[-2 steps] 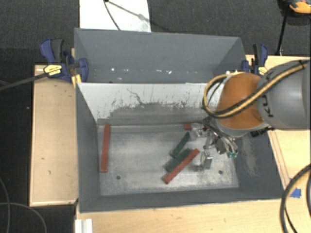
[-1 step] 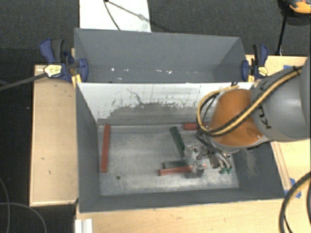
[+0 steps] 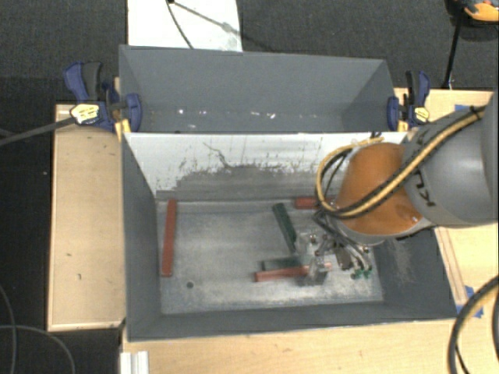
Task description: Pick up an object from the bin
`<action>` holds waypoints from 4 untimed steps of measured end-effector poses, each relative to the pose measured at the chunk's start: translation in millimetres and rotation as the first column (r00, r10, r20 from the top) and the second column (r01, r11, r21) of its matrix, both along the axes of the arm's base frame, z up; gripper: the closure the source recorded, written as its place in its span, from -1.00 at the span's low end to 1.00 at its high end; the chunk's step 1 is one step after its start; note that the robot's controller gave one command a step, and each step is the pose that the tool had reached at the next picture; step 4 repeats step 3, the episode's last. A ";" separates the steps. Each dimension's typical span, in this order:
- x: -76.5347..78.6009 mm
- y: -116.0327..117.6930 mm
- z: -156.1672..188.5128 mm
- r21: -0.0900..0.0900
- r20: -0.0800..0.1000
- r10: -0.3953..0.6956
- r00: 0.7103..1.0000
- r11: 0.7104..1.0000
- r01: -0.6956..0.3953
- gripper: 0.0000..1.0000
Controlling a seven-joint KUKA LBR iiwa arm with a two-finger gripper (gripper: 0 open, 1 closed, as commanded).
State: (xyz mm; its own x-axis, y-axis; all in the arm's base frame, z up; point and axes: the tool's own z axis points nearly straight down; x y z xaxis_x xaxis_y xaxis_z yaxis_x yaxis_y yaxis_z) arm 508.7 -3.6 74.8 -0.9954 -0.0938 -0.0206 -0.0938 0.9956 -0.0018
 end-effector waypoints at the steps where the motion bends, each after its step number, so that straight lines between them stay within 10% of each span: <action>1: 17.0 -28.3 116.6 0.000 -0.019 0.005 1.000 1.000 -0.005 1.00; 4: 23.2 -49.7 157.4 0.002 -0.026 0.023 0.999 1.000 -0.023 1.00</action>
Offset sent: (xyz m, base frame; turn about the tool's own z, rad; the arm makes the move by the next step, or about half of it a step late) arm 0.0000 0.0000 0.0000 0.0000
